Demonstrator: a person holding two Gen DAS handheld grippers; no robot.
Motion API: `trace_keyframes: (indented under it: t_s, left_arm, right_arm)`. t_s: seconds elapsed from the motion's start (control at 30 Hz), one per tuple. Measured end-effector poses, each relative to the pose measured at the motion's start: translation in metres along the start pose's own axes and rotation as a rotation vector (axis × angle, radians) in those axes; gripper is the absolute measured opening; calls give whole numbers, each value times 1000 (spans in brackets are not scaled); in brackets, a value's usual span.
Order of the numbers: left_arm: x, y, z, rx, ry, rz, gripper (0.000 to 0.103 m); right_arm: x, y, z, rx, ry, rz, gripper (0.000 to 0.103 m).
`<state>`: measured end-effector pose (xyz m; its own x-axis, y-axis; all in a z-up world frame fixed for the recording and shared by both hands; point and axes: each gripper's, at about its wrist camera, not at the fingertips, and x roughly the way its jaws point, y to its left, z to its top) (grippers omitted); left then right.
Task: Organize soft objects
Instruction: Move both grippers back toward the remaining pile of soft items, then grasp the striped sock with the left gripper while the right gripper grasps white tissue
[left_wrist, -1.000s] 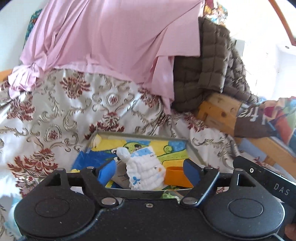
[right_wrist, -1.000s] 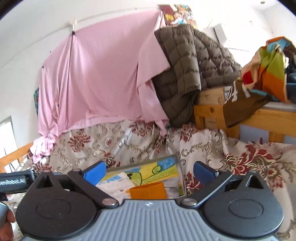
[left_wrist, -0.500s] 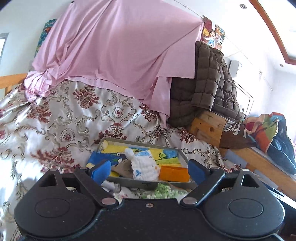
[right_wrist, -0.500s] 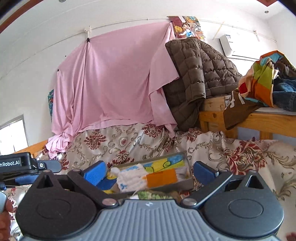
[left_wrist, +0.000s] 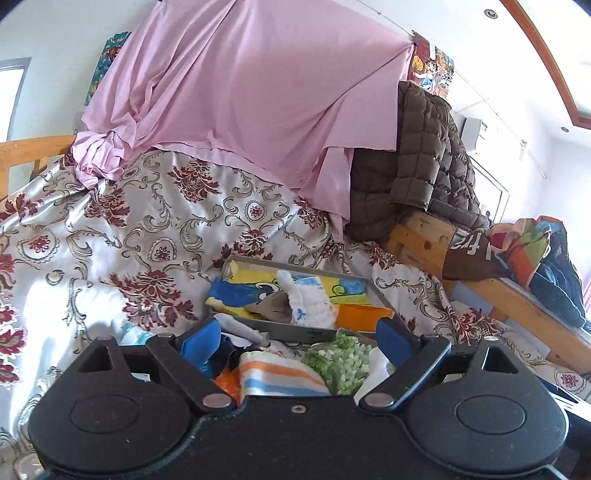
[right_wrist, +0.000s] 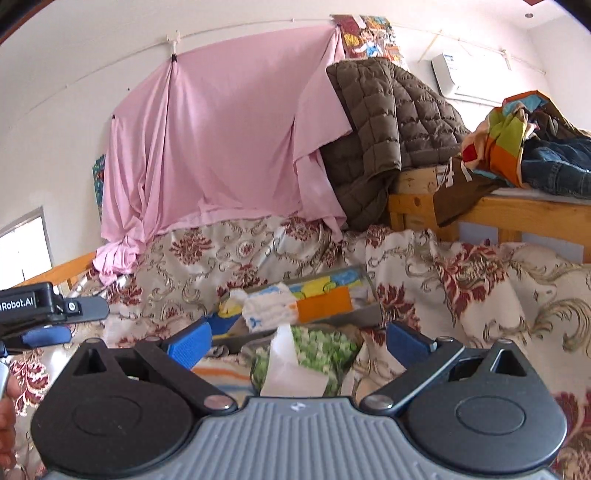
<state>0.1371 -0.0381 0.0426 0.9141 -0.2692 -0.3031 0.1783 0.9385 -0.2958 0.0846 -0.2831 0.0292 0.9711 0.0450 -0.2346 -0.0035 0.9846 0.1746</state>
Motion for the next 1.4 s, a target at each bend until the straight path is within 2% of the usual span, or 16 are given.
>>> trace_keyframes:
  t_s: [0.17, 0.33, 0.73, 1.13, 1.4]
  left_arm:
    - [-12, 11, -10, 5, 0, 11, 100]
    - [-15, 22, -30, 24, 48, 14, 101]
    - [2, 28, -72, 67, 196, -9, 101]
    - [25, 32, -89, 53, 307, -3, 102]
    - [34, 32, -99, 53, 344, -9, 102]
  right_arm:
    - [-5, 3, -8, 24, 51, -17, 103]
    - [3, 0, -15, 73, 130, -15, 103]
    - [30, 2, -29, 58, 281, -39, 103]
    - [57, -4, -40, 98, 419, -59, 103]
    - [65, -4, -43, 96, 454, -70, 103]
